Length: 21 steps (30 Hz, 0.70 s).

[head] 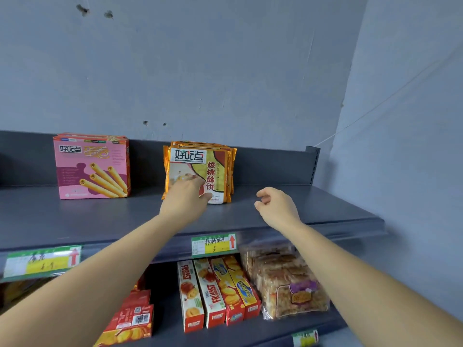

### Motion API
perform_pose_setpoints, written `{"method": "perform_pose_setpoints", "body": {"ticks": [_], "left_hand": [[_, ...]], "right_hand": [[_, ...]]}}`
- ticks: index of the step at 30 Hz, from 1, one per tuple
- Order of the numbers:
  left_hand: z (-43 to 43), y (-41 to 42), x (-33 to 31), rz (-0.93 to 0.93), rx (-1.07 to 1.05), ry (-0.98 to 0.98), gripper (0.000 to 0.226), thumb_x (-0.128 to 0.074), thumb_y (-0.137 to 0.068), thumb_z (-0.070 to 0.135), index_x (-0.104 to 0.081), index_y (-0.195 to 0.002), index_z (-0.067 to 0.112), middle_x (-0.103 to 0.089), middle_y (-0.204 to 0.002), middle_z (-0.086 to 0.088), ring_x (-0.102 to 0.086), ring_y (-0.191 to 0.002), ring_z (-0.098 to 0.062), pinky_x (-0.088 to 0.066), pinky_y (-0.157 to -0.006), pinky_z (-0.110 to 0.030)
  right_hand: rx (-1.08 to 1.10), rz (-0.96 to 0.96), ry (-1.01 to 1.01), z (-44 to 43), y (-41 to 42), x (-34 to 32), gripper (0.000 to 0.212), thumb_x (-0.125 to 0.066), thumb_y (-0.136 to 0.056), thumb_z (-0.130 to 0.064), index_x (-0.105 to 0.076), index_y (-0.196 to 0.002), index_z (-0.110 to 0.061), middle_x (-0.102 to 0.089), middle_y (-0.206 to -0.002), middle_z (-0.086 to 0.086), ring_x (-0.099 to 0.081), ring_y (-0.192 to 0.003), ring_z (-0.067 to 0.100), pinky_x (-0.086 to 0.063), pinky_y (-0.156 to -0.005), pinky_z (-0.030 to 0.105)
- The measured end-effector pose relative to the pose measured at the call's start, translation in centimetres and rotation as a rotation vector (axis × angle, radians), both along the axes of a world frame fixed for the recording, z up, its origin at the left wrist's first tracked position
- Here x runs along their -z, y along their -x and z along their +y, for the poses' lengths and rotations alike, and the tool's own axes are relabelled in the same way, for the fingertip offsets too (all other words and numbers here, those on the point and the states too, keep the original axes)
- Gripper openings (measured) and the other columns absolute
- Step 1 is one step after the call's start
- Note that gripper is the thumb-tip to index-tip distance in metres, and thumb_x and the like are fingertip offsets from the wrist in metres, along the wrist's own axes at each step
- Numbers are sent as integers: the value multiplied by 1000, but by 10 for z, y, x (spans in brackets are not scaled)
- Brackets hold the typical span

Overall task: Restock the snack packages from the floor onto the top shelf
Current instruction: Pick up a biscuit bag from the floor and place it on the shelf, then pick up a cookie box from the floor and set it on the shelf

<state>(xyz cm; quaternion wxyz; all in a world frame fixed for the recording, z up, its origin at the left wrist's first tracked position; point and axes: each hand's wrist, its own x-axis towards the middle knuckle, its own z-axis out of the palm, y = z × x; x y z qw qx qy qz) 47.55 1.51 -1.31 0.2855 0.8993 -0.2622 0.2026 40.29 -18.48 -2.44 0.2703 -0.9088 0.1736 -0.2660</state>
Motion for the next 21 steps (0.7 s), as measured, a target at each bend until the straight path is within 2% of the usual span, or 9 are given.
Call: {"method": "perform_pose_setpoints", "body": {"ticks": [5,10,15,19,21], "left_hand": [[-16,33,6,-67,140,-169,40,-53,-95,38,-62,-123,12,-64,-124,-8,-59,-112,-29,-51,-89,-41],[-23,72,24,-149,352,-286,37,-52,-94,38,-61,-121,13,-60,-124,-7,-55,-115,-28,-47,-93,-39],[-26,121,49,-174,546,-403,31,-52,-92,33,-61,-118,18,-60,-117,-5,-57,-108,-27,-52,-86,-40],[-28,171,66,-145,690,-476,37,-47,-94,29,-56,-128,17,-56,-128,-8,-55,-116,-29,-48,-88,-36],[-32,198,77,-158,764,-510,36,-46,-93,29,-57,-123,12,-56,-129,-10,-53,-118,-30,-47,-92,-34]], "right_hand": [[149,72,103,-3,60,0,31,-56,-94,-28,-57,-125,-24,-61,-124,-4,-58,-110,18,-48,-90,32],[329,184,172,14,131,23,36,-58,-92,-28,-57,-127,-22,-59,-131,0,-56,-119,21,-46,-95,33],[509,334,144,42,214,43,45,-58,-92,-28,-49,-136,-24,-52,-136,3,-52,-122,25,-46,-96,35],[617,435,122,62,286,61,46,-56,-94,-28,-45,-138,-23,-50,-134,5,-53,-119,25,-47,-95,36],[672,466,103,72,325,71,45,-56,-93,-28,-47,-137,-21,-51,-132,8,-52,-119,27,-45,-95,34]]}}
